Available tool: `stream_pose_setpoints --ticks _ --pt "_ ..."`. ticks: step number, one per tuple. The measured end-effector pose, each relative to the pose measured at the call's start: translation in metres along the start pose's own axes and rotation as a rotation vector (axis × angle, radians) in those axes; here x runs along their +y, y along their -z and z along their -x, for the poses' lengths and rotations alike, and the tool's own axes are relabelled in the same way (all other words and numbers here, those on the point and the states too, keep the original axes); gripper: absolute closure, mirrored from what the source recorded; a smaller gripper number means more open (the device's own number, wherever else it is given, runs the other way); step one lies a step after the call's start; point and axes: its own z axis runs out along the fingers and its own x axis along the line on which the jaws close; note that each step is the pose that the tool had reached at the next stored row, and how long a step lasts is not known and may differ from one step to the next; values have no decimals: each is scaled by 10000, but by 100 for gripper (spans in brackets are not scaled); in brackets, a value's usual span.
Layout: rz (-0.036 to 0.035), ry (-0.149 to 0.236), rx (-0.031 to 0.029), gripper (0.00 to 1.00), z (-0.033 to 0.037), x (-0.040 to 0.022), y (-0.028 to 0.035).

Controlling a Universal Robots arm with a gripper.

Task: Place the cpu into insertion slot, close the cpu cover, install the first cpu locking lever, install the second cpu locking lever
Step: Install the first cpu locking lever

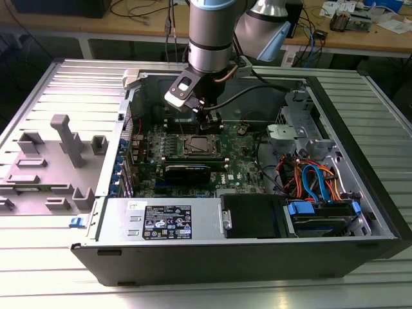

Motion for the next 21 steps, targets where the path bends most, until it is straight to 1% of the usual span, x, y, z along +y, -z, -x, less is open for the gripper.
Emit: stream_pose_setpoints --ticks 6,11,21 --pt "2 65 1 89 0 0 0" --pt "0 385 -4 89 0 0 1" --pt "1 395 -3 89 0 0 0"
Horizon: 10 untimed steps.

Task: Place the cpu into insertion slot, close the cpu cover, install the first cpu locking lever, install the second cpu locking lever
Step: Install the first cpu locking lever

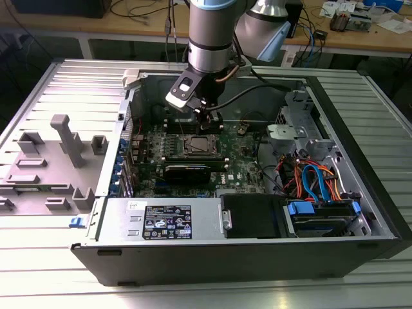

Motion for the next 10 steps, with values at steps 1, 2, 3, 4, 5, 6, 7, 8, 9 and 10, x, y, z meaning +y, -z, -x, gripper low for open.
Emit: stream_pose_setpoints --ticks 1,2,3,4,5,6,7,8,9,10 --pt "0 0 0 89 0 0 0" --pt "0 1 0 89 0 0 0" --pt "-1 1 0 89 0 0 0" --pt "0 2 0 89 0 0 0" --pt "-2 13 -1 89 0 0 12" --pt "-4 16 -1 89 1 -1 50" --pt "-4 18 1 89 0 -1 90" --pt "-5 53 2 89 0 -1 113" --pt "-6 165 2 89 0 -1 114" --pt "-9 408 1 89 0 -1 114"
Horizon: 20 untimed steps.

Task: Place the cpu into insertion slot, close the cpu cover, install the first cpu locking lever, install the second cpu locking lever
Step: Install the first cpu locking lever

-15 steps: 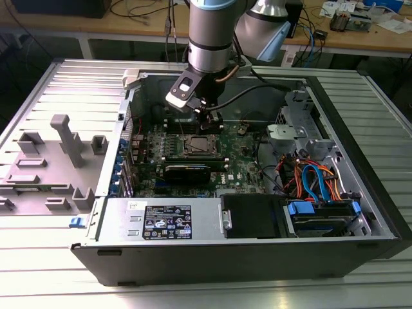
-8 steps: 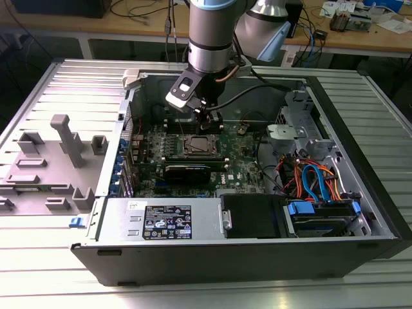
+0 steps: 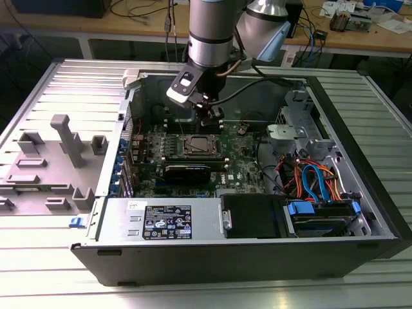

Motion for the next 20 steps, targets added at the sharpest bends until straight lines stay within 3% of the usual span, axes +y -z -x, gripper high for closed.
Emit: stream_pose_setpoints --ticks 2,4,8,10,20 --pt "-3 775 -12 89 0 0 0" --pt "-3 1166 -17 89 0 0 -1" --pt "-5 2492 -33 89 0 -1 -4" --pt "-5 2922 -38 89 0 -1 -4" --pt "0 3476 -49 89 5 -58 -5"
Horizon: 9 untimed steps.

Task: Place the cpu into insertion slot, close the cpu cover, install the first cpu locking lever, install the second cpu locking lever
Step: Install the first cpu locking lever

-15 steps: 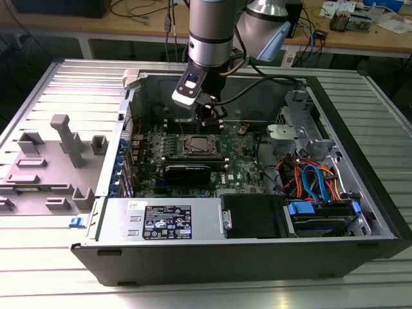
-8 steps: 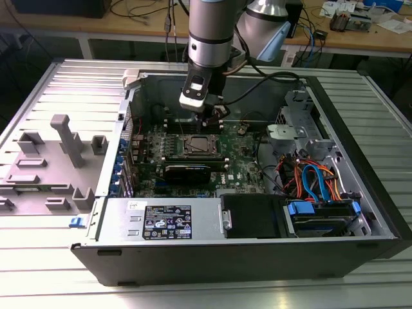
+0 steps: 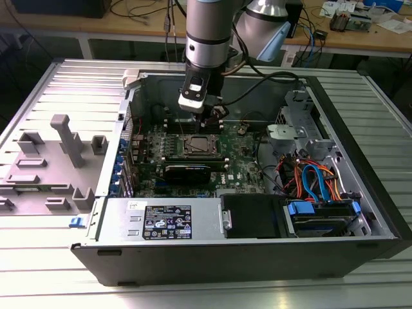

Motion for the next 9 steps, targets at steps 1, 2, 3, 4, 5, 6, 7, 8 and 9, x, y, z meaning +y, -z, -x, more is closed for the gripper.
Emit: stream_pose_setpoints --ticks 1,2,3,4,5,6,7,8,9 --pt "0 100 -1 89 -1 -1 0" --pt "0 269 -3 89 -4 -4 0" --pt "0 379 -4 89 -6 -6 -1" --pt "0 579 -6 89 -10 -11 -1" --pt "0 767 -9 89 -14 -14 -1" --pt "0 844 -10 89 -17 -18 -1" --pt "1 901 -11 89 -21 -22 -1" --pt "-1 1031 -12 89 -23 -26 -4" --pt "-2 1102 -11 89 -30 -33 -7"
